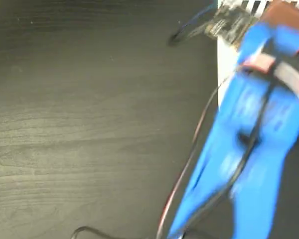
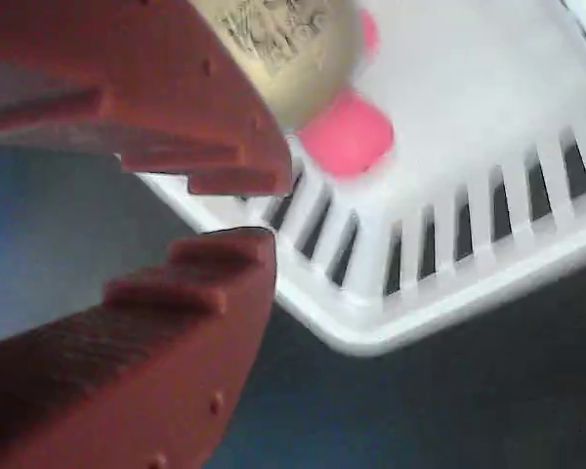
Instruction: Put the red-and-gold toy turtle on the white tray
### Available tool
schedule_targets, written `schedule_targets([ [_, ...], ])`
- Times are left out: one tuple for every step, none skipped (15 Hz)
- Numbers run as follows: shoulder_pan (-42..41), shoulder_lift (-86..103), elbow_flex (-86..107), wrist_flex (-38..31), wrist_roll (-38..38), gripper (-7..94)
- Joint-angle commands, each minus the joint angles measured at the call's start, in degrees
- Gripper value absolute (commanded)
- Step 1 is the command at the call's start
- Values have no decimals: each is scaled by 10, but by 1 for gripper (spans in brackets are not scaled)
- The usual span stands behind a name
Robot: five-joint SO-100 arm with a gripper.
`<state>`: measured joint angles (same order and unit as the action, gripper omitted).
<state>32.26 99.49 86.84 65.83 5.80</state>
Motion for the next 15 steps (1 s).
schedule_targets([
  [-31, 168, 178, -149, 8, 0],
  [-54, 203, 236, -202, 12, 0],
  [-89, 244, 294, -233, 13, 0],
  [-134, 294, 352, -257, 15, 0],
  [-189, 361, 428, -286, 4, 0],
  [-236, 421, 493, -304, -6, 0],
  [-278, 483, 553, -308, -17, 0],
  [-307, 536, 599, -291, -21, 0],
  [-326, 588, 644, -266, -24, 0],
  [-340, 643, 697, -243, -32, 0],
  [-350, 704, 744, -203, -32, 0],
  [-352, 757, 780, -149, -30, 0],
  [-349, 797, 806, -105, -29, 0],
  [-345, 825, 824, -70, -29, 0],
  [-344, 846, 824, -34, -23, 0],
])
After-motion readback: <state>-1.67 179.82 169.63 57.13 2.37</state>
